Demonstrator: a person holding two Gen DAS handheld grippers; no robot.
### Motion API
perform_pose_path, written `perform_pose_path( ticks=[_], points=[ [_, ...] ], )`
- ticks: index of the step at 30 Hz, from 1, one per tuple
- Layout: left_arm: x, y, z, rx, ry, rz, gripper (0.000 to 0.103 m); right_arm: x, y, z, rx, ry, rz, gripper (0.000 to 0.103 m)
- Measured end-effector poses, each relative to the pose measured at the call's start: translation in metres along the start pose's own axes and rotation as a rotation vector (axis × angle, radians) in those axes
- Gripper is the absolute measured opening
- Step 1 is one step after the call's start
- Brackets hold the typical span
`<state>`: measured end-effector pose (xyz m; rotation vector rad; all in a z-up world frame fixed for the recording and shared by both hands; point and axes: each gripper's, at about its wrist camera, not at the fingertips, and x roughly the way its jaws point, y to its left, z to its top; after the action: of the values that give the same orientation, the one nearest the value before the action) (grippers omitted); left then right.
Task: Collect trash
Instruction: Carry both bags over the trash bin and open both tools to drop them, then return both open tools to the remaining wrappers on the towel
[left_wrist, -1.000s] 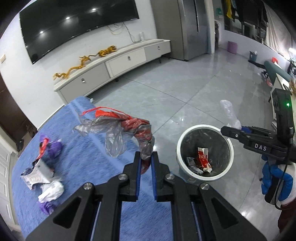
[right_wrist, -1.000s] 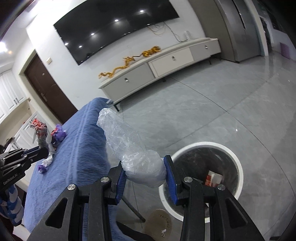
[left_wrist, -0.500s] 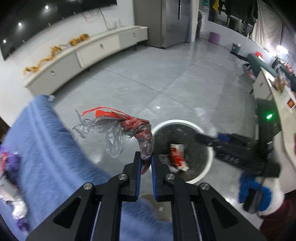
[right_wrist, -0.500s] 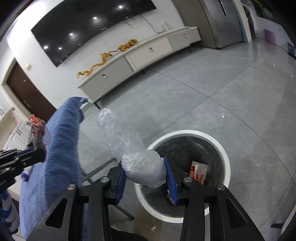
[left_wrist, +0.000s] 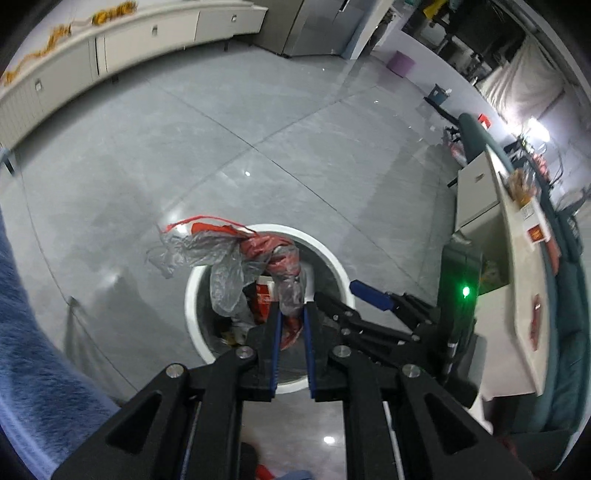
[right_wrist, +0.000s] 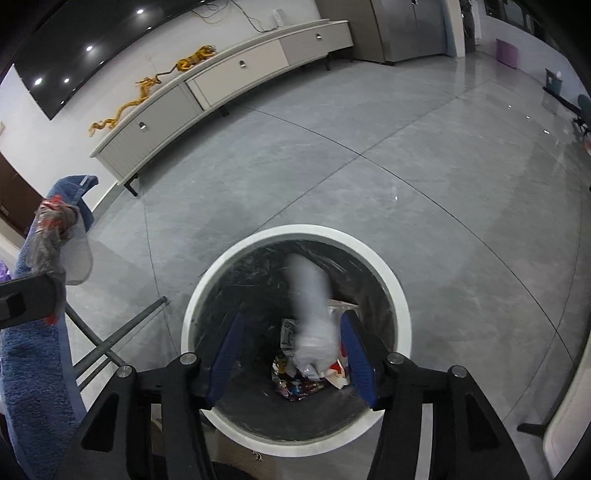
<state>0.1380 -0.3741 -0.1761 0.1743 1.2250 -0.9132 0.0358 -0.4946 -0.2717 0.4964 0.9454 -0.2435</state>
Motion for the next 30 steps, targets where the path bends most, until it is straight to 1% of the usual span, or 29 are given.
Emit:
perform_pose_path(
  ticks=[1, 3, 4, 5, 10, 12, 14, 18, 21, 22, 24, 26, 29, 30],
  points=[
    [-0.001, 0.002, 0.0, -0.01, -0.001, -0.005, 0.013, -0.002, -0.002, -0.002, 0.003, 0.001, -0.004, 0.054],
    [0.0, 0.005, 0.002, -0.011, -0.003, -0.006, 0.025, -0.003, -0.004, -0.004, 0.008, 0.002, -0.009, 0.056],
    [-0.001, 0.005, 0.002, -0.014, -0.008, -0.005, 0.041, -0.004, -0.005, -0.005, 0.013, 0.002, -0.011, 0.056],
    [-0.003, 0.007, 0.002, -0.02, -0.019, -0.006, 0.052, -0.006, -0.005, -0.006, 0.019, -0.001, -0.012, 0.056],
    [-0.01, 0.009, 0.0, -0.044, -0.04, -0.023, 0.053, -0.021, -0.002, -0.008, 0.035, -0.024, -0.008, 0.056],
    [-0.019, 0.008, -0.003, -0.039, -0.055, -0.02, 0.053, -0.029, 0.001, -0.009, 0.033, -0.037, -0.004, 0.056],
    [-0.034, 0.007, -0.009, -0.029, -0.086, -0.005, 0.053, -0.038, 0.006, -0.011, 0.03, -0.05, 0.004, 0.056],
    [-0.078, 0.002, -0.025, 0.001, -0.221, 0.071, 0.053, -0.06, 0.02, -0.01, 0.009, -0.091, 0.018, 0.056],
    [-0.114, 0.003, -0.041, 0.006, -0.324, 0.142, 0.053, -0.082, 0.039, -0.008, -0.026, -0.136, 0.035, 0.057],
    [-0.124, 0.004, -0.047, 0.007, -0.347, 0.164, 0.053, -0.088, 0.047, -0.007, -0.04, -0.15, 0.043, 0.058],
    [-0.145, 0.01, -0.06, 0.007, -0.377, 0.207, 0.053, -0.104, 0.066, -0.005, -0.081, -0.184, 0.063, 0.059],
    [-0.164, 0.019, -0.073, -0.009, -0.392, 0.227, 0.053, -0.117, 0.082, -0.004, -0.114, -0.209, 0.083, 0.059],
    [-0.193, 0.037, -0.096, -0.055, -0.421, 0.267, 0.053, -0.138, 0.11, -0.004, -0.173, -0.255, 0.123, 0.059],
    [-0.204, 0.045, -0.105, -0.075, -0.436, 0.291, 0.053, -0.146, 0.121, -0.004, -0.195, -0.272, 0.14, 0.059]
  ],
)
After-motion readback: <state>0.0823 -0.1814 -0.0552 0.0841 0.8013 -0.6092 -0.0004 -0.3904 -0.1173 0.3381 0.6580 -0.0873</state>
